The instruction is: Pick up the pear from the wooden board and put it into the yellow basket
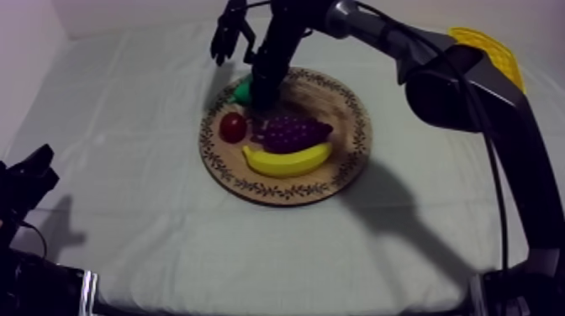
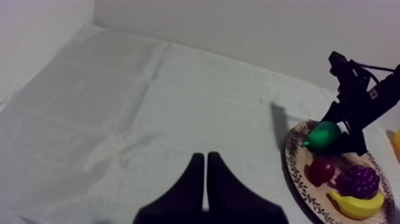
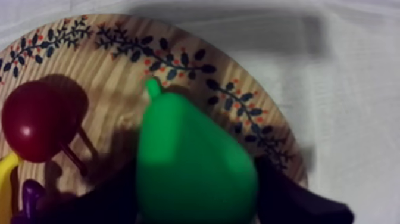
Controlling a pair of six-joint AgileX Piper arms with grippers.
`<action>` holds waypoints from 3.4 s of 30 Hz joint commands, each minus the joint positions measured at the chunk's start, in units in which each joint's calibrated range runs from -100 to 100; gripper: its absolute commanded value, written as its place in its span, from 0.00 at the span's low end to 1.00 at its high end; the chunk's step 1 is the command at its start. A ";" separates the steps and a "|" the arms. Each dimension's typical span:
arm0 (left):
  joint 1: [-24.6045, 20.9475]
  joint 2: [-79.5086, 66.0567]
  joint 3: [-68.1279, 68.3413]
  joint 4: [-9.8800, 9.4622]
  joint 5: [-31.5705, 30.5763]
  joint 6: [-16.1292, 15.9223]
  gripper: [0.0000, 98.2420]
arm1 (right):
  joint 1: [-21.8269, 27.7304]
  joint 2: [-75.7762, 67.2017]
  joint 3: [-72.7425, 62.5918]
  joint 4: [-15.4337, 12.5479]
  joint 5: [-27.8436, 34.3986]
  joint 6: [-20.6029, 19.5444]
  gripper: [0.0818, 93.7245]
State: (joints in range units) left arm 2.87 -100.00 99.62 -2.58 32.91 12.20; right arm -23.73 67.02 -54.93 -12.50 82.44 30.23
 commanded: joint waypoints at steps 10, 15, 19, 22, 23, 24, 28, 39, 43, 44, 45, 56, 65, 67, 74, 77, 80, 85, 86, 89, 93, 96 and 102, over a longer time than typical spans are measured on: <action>-0.01 0.00 0.05 0.02 -0.01 -0.01 0.00 | 0.36 -11.06 13.34 -1.48 1.13 1.74 0.37; -0.01 0.00 0.05 0.02 -0.01 -0.01 0.00 | 1.25 -21.99 26.98 -2.20 0.35 2.89 0.37; -0.01 0.00 0.05 0.02 -0.01 -0.01 0.00 | 2.63 -32.43 37.83 -2.92 -0.32 3.22 0.38; -0.01 0.00 0.05 0.02 -0.01 -0.01 0.00 | 4.69 -39.95 43.91 -4.47 0.14 3.21 0.40; -0.01 0.00 0.05 0.02 -0.01 -0.01 0.00 | 5.51 -42.24 45.47 -4.97 0.38 3.09 0.40; -0.01 0.00 0.05 0.02 -0.01 -0.01 0.00 | 6.40 -44.40 46.89 -5.42 0.65 2.96 0.41; -0.01 0.00 0.05 0.02 -0.01 -0.01 0.00 | 10.50 -51.91 51.65 -6.43 1.40 2.18 0.41; -0.01 0.00 0.05 0.02 -0.01 -0.01 0.00 | 26.05 -61.08 54.81 -6.71 -0.26 -0.43 0.43; -0.01 0.00 0.05 0.02 -0.01 -0.01 0.00 | 30.88 -60.03 53.11 -6.09 -2.03 -1.24 0.44; -0.01 0.00 0.05 0.02 -0.01 -0.01 0.00 | 31.88 -59.53 52.70 -5.93 -2.44 -1.33 0.44; -0.01 0.00 0.05 0.02 -0.01 -0.01 0.00 | 32.77 -58.90 52.22 -5.74 -2.80 -1.44 0.44; -0.01 0.00 0.05 0.02 -0.01 -0.01 0.00 | 37.34 -48.74 48.95 -3.73 -6.93 -2.42 0.45; -0.01 0.00 0.05 0.02 -0.01 -0.01 0.00 | 37.29 -45.33 51.53 -2.10 -9.82 -3.87 0.66; -0.01 0.00 0.05 0.02 -0.01 -0.01 0.00 | 37.18 -45.48 52.51 -1.57 -9.86 -4.64 0.73; -0.01 0.00 0.05 0.02 -0.01 -0.01 0.00 | 37.08 -52.98 60.84 -1.01 -11.92 -5.16 0.80; -0.01 0.00 0.05 0.02 -0.01 -0.01 0.00 | 37.01 -59.66 66.07 -1.10 -14.09 -5.67 0.78; -0.01 0.00 0.05 0.02 -0.01 -0.01 0.00 | 36.26 -67.31 71.46 -0.43 -16.77 -7.62 0.75; -0.01 0.00 0.05 0.02 -0.01 -0.01 0.00 | 33.88 -79.79 79.37 1.77 -20.03 -12.89 0.65; -0.01 0.00 0.05 0.02 -0.01 -0.01 0.00 | 33.29 -82.13 80.79 2.23 -20.27 -13.96 0.63; -0.01 0.00 0.05 0.02 -0.01 -0.01 0.00 | 31.30 -89.13 86.11 4.00 -21.73 -17.02 0.59; -0.01 0.00 0.05 0.02 -0.01 -0.01 0.00 | 27.33 -99.74 97.19 8.34 -27.17 -21.89 0.52; -0.01 0.00 0.05 0.02 -0.01 -0.01 0.00 | 24.00 -109.07 104.93 11.74 -29.15 -25.43 0.47; -0.01 0.00 0.05 0.02 -0.01 -0.01 0.00 | 17.58 -127.10 114.49 17.65 -27.49 -31.39 0.34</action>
State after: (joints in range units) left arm 2.87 -100.00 99.62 -2.58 32.91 12.20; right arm -3.76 -48.66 55.01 3.47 54.66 1.98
